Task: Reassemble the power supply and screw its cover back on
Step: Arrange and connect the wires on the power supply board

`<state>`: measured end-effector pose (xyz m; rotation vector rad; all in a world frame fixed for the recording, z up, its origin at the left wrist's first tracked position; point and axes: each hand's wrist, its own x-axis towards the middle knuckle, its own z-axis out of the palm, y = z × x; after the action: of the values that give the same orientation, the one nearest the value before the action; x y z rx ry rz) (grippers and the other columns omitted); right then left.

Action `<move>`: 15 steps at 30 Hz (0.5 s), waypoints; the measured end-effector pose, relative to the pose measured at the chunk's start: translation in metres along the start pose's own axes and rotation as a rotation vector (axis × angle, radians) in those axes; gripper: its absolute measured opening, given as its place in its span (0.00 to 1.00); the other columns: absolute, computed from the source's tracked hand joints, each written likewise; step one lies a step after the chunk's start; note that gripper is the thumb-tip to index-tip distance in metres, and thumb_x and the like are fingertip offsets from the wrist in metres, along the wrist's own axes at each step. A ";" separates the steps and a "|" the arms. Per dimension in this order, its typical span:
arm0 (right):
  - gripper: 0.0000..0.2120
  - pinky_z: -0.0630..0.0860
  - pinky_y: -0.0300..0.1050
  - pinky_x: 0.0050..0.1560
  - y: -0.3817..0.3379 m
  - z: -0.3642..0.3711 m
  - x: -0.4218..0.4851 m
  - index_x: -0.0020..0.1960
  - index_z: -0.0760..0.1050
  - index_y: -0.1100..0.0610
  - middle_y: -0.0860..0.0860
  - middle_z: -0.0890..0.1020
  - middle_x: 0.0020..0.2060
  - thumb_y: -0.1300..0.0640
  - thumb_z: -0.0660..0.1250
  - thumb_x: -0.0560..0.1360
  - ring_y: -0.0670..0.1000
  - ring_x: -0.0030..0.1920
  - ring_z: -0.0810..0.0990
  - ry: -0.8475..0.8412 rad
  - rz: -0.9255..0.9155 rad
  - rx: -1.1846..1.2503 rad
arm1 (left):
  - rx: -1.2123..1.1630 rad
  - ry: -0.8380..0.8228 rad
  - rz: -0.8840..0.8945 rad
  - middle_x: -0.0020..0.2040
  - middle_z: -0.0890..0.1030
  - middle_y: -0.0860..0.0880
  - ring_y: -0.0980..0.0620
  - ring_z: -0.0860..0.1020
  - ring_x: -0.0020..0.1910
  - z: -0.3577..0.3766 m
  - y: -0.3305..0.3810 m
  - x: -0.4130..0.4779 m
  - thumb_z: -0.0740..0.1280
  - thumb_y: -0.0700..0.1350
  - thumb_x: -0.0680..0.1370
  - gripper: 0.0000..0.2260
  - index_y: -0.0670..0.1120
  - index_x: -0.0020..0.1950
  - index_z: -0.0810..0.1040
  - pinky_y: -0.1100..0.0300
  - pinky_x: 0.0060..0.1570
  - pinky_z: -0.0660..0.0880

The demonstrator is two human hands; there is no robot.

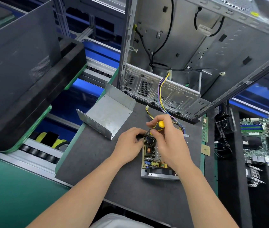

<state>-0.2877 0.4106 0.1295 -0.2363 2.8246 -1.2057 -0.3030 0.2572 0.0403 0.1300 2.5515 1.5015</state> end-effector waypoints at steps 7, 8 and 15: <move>0.09 0.76 0.53 0.40 -0.009 -0.003 0.007 0.52 0.71 0.48 0.46 0.79 0.38 0.50 0.71 0.80 0.52 0.41 0.76 0.021 -0.135 -0.342 | -0.117 -0.005 -0.168 0.26 0.77 0.66 0.58 0.75 0.21 -0.001 0.004 0.008 0.70 0.39 0.76 0.12 0.58 0.47 0.84 0.70 0.28 0.70; 0.09 0.76 0.53 0.39 -0.011 -0.003 0.007 0.51 0.72 0.49 0.46 0.78 0.38 0.48 0.71 0.79 0.52 0.42 0.75 0.038 -0.150 -0.382 | -0.143 -0.013 -0.196 0.25 0.77 0.63 0.57 0.75 0.21 -0.001 0.004 0.010 0.70 0.39 0.75 0.11 0.56 0.47 0.85 0.68 0.26 0.71; 0.10 0.77 0.48 0.53 -0.017 -0.007 0.011 0.63 0.72 0.50 0.46 0.80 0.54 0.56 0.66 0.83 0.51 0.53 0.79 -0.097 -0.262 -0.338 | -0.304 -0.075 -0.351 0.26 0.79 0.49 0.50 0.75 0.23 -0.005 0.005 0.021 0.68 0.34 0.72 0.15 0.55 0.38 0.85 0.62 0.27 0.73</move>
<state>-0.2974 0.4022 0.1464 -0.6804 2.9610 -0.7132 -0.3246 0.2587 0.0447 -0.2812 2.1163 1.6735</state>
